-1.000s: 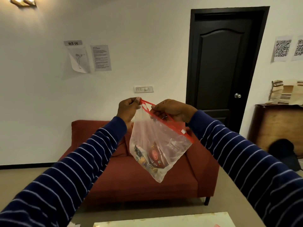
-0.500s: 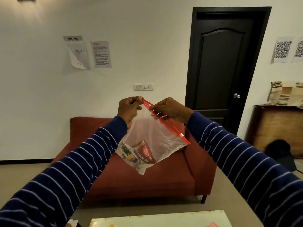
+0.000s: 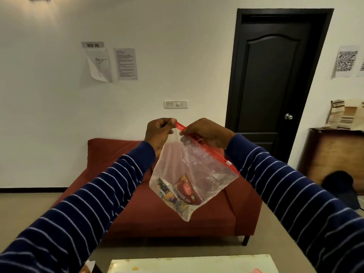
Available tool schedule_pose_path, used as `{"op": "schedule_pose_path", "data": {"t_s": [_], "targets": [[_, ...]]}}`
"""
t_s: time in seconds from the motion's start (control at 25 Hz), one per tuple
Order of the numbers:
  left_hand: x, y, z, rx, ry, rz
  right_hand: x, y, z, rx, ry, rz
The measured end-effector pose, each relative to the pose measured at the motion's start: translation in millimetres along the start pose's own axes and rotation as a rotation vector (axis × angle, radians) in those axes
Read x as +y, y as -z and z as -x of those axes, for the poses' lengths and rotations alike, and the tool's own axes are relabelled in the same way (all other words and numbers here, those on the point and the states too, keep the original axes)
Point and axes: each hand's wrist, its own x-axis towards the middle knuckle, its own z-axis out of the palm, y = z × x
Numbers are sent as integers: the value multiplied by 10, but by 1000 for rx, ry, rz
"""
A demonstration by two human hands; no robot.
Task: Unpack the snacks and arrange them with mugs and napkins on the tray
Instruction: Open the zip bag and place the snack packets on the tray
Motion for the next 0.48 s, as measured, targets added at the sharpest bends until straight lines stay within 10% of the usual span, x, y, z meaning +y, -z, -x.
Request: {"op": "schedule_pose_path", "data": {"t_s": [0.24, 0.48], "targets": [[-89, -19, 123, 190, -59, -339, -49, -88, 91, -53, -172, -221], [-98, 25, 161, -33, 206, -237, -31, -129, 137, -110, -184, -235]]}}
